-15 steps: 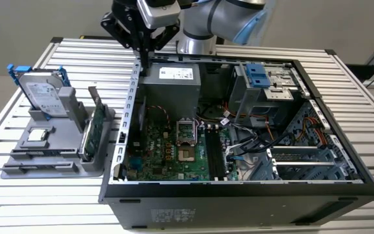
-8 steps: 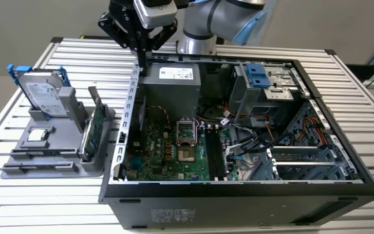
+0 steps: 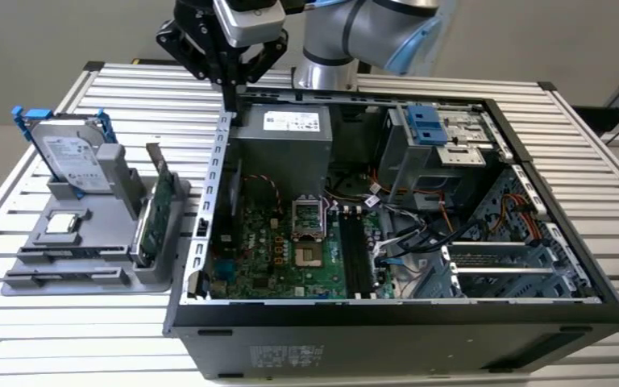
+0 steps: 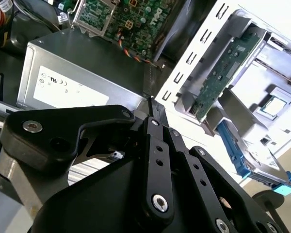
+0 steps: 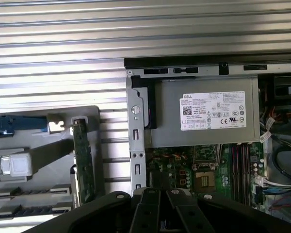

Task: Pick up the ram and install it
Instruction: 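Reach for the ram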

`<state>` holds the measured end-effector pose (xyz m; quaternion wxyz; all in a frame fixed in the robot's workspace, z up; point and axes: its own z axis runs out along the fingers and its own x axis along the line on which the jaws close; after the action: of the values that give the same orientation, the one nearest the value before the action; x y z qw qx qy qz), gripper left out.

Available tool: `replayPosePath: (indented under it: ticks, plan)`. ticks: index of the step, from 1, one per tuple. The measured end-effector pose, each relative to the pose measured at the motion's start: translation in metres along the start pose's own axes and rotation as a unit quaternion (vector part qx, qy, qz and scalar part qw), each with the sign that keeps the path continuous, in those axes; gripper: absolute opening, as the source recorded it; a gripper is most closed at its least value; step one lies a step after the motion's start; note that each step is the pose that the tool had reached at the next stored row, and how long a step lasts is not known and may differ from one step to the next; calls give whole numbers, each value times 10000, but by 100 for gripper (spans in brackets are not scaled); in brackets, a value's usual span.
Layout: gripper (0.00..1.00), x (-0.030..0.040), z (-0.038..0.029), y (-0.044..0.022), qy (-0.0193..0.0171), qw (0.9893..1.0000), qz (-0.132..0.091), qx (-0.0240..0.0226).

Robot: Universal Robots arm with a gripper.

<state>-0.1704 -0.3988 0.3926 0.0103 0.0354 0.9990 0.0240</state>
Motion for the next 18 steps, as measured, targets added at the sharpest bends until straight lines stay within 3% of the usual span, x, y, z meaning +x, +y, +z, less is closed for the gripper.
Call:
replayPosePath:
  ticks: [18]
  plan:
    - [0, 143, -3, -10, 0, 10000, 0, 0]
